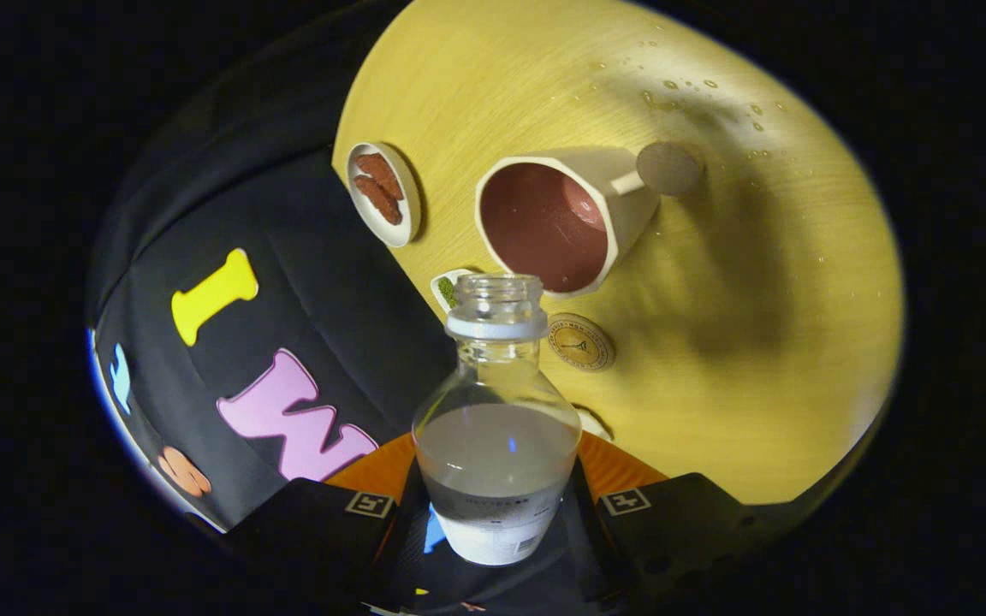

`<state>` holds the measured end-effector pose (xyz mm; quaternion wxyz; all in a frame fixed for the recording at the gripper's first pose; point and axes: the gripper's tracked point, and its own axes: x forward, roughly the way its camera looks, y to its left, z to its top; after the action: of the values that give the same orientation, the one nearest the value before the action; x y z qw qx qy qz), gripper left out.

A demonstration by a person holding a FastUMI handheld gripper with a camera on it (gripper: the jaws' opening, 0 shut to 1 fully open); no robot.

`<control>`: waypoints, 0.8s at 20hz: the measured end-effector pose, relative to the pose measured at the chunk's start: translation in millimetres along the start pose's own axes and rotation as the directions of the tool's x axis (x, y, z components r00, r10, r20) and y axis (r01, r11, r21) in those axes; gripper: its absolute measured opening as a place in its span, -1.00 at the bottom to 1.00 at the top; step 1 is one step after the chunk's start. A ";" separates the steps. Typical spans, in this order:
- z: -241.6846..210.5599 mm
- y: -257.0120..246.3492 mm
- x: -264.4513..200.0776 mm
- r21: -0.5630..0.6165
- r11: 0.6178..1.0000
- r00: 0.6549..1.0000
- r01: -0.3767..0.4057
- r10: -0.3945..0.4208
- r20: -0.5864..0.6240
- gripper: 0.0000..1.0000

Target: Take the bottle from table, then pour the juice into the cup, finally place the bottle on the coaster

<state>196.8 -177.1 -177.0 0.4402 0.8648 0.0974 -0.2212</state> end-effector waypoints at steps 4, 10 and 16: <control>-2.9 -28.1 -6.7 -0.376 0.927 0.998 0.008 0.015 0.057 0.44; -20.5 -44.0 -23.6 -0.873 0.488 0.988 -0.007 0.139 0.069 0.44; -32.6 -52.5 -42.5 -0.988 -0.080 0.966 0.129 0.233 0.108 0.44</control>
<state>149.9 -118.6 -178.1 0.9487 0.2303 0.1392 -0.1658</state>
